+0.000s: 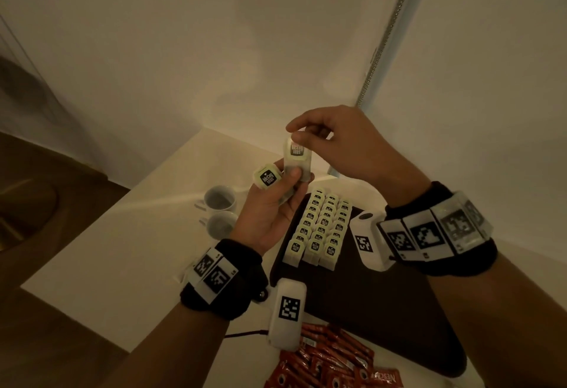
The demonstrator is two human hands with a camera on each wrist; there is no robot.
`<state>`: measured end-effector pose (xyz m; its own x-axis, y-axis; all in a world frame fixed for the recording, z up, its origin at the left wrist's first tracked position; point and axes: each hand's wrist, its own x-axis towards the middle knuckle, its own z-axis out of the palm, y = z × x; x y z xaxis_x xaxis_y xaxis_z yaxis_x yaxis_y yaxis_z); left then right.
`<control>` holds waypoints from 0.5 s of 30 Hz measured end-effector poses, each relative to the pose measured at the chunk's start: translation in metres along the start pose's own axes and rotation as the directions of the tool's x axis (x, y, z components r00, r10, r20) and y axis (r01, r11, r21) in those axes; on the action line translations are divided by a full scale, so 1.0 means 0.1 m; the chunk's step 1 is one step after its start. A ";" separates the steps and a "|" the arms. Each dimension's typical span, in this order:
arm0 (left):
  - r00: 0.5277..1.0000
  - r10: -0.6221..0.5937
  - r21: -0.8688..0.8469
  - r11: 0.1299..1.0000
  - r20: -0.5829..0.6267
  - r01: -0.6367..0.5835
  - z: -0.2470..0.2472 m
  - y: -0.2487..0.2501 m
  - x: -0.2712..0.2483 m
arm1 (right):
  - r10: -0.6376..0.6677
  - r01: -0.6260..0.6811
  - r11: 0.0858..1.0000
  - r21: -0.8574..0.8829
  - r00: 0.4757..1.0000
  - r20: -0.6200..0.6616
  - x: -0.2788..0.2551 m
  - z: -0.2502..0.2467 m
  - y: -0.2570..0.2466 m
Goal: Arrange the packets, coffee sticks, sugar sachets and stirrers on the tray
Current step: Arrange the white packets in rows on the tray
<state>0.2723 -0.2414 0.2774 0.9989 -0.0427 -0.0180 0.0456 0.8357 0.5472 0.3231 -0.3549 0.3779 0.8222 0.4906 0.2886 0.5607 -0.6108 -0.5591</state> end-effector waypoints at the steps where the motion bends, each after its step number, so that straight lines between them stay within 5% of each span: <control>1: 1.000 0.015 0.019 1.000 0.000 -0.015 0.00 0.00 0.00 | 0.005 -0.005 1.000 0.022 1.000 -0.009 -0.01 0.01 0.01; 11: 0.997 0.080 0.194 0.978 -0.006 -0.077 -0.05 -0.10 0.00 | 0.022 -0.008 0.989 0.147 0.995 -0.093 -0.15 0.05 0.23; 15: 0.992 0.045 0.237 0.971 -0.120 -0.015 -0.20 -0.12 0.00 | 0.059 -0.039 0.985 0.169 0.992 -0.115 -0.25 0.07 0.37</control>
<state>0.2719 -0.2402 0.2543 0.9937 0.0610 -0.0941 0.0272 0.6828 0.7301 0.3224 -0.3851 0.3445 0.8595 0.3790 0.3429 0.5039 -0.5158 -0.6929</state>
